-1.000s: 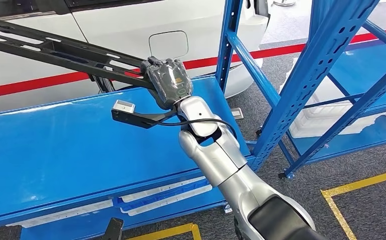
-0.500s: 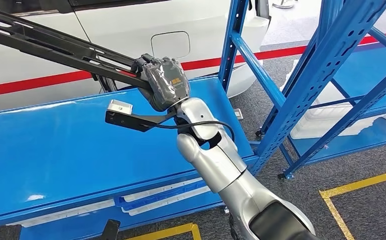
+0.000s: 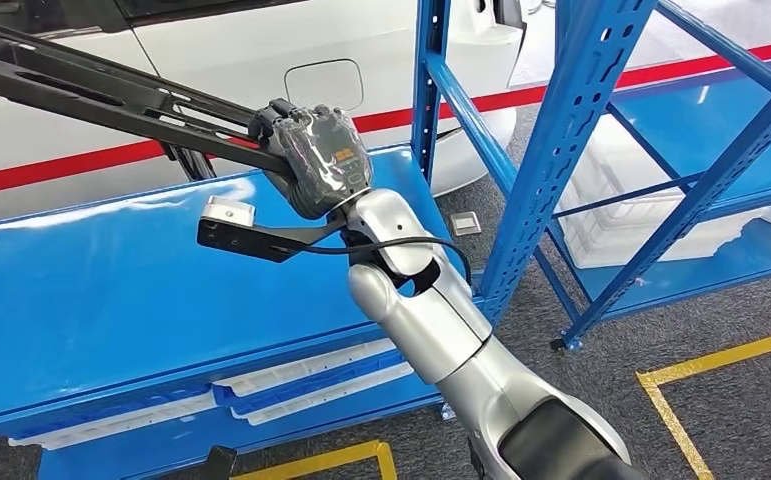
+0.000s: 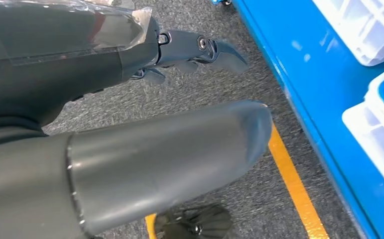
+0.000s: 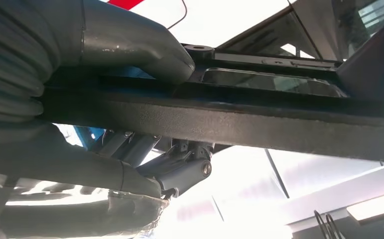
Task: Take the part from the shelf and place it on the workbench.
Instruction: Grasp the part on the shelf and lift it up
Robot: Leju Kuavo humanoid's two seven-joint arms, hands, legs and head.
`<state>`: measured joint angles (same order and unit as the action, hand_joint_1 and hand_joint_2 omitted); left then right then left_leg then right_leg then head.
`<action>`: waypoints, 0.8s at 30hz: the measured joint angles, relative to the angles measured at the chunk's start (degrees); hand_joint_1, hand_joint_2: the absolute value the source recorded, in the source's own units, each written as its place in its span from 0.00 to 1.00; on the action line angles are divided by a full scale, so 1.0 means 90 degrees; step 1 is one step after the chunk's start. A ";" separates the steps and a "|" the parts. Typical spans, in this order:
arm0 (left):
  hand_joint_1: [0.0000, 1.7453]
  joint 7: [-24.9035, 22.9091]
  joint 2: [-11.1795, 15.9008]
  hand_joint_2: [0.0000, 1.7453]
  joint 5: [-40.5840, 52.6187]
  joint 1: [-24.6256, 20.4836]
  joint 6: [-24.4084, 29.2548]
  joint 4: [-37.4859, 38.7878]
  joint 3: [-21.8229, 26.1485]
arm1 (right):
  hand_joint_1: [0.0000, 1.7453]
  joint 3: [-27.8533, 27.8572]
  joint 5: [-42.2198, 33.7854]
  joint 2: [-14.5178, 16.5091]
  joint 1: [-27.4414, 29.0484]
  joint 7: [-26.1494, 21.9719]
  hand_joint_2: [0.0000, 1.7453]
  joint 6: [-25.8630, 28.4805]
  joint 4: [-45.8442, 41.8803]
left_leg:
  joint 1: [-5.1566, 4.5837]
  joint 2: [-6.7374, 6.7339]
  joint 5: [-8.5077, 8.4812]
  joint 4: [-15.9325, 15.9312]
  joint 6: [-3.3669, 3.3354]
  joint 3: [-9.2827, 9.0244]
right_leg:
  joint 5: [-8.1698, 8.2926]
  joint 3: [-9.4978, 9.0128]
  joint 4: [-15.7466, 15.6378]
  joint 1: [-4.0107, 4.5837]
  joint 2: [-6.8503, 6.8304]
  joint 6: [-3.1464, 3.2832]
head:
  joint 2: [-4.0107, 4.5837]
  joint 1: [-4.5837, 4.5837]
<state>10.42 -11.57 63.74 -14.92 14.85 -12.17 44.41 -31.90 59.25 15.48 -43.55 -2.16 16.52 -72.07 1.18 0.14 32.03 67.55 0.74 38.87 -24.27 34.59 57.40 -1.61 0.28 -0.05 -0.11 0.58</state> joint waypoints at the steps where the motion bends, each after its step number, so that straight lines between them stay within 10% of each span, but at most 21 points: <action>1: 0.00 -0.0009 0.0002 0.00 0.0002 0.0003 0.0006 0.0000 0.0000 | 1.00 -0.0008 -0.0003 -0.0001 -0.0003 0.0007 1.00 0.0000 -0.0001 | 0.0000 0.0000 0.0202 0.0411 0.0014 0.0140 | 0.0033 0.0050 0.0004 0.0014 -0.0007 0.0026 | 0.0000 0.0000; 3: 0.00 -0.0026 0.0007 0.00 0.0019 0.0009 0.0011 0.0000 0.0000 | 1.00 -0.0016 -0.0011 -0.0003 0.0000 0.0022 1.00 0.0000 -0.0004 | 0.0001 -0.0001 0.0247 0.0670 0.0015 0.0132 | 0.0104 0.0146 0.0013 0.0032 -0.0014 0.0035 | 0.0000 -0.0001; 8: 0.00 -0.0064 0.0020 0.00 0.0046 -0.0007 0.0019 0.0000 0.0000 | 1.00 -0.0029 -0.0041 -0.0005 -0.0019 0.0047 1.00 0.0002 -0.0087 | -0.0035 0.0020 -0.0318 -0.1050 -0.0072 -0.1013 | 0.0261 0.0277 0.0038 0.0065 -0.0012 -0.0115 | 0.0000 0.0005; 11: 0.00 -0.0076 0.0019 0.00 0.0048 -0.0006 0.0027 0.0000 0.0000 | 1.00 -0.0035 -0.0069 -0.0006 -0.0043 0.0053 1.00 0.0001 -0.0117 | -0.0072 0.0016 -0.0409 -0.1118 -0.0184 -0.0959 | 0.0352 0.0312 0.0019 0.0079 -0.0024 -0.0254 | 0.0000 0.0008; 13: 0.00 -0.0086 0.0013 0.00 0.0048 -0.0010 0.0043 -0.0001 0.0001 | 1.00 -0.0034 -0.0133 -0.0016 -0.0052 0.0056 1.00 -0.0013 -0.0128 | -0.0064 -0.0012 -0.0548 -0.1162 -0.0307 -0.0862 | 0.0127 0.0464 0.0267 0.0095 -0.0024 -0.0252 | 0.0000 0.0021; 17: 0.00 -0.0114 0.0015 0.00 0.0032 -0.0001 0.0078 -0.0002 0.0036 | 1.00 -0.0027 -0.0398 -0.0055 -0.0055 0.0058 1.00 -0.0104 -0.0135 | -0.0099 -0.0035 -0.0811 -0.1168 -0.0395 -0.0539 | -0.0778 0.0941 0.1870 0.0102 -0.0026 -0.0177 | 0.0000 0.0048; 19: 0.00 -0.0117 0.0019 0.00 0.0007 0.0000 0.0084 -0.0002 0.0076 | 1.00 -0.0018 -0.0554 -0.0085 -0.0050 0.0056 1.00 -0.0189 -0.0137 | -0.0131 -0.0036 -0.0928 -0.1164 -0.0398 -0.0392 | -0.0736 0.0725 0.1918 0.0115 -0.0026 -0.0259 | 0.0000 0.0047; 24: 0.00 -0.0121 0.0010 0.00 -0.0027 0.0000 0.0090 -0.0002 0.0120 | 1.00 0.0008 -0.0816 -0.0111 -0.0075 0.0010 1.00 -0.0290 -0.0215 | -0.0184 -0.0030 -0.1174 -0.1159 -0.0307 -0.0196 | -0.0546 -0.0650 -0.0060 0.0213 -0.0032 -0.0135 | 0.0000 0.0043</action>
<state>9.33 -11.48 63.49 -14.92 15.66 -12.20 45.49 -31.83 51.90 14.48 -44.23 -2.07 13.92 -74.00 -0.48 -0.13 21.47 57.12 -2.02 37.11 -29.19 28.74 56.86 0.30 -0.01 -1.26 -0.11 0.97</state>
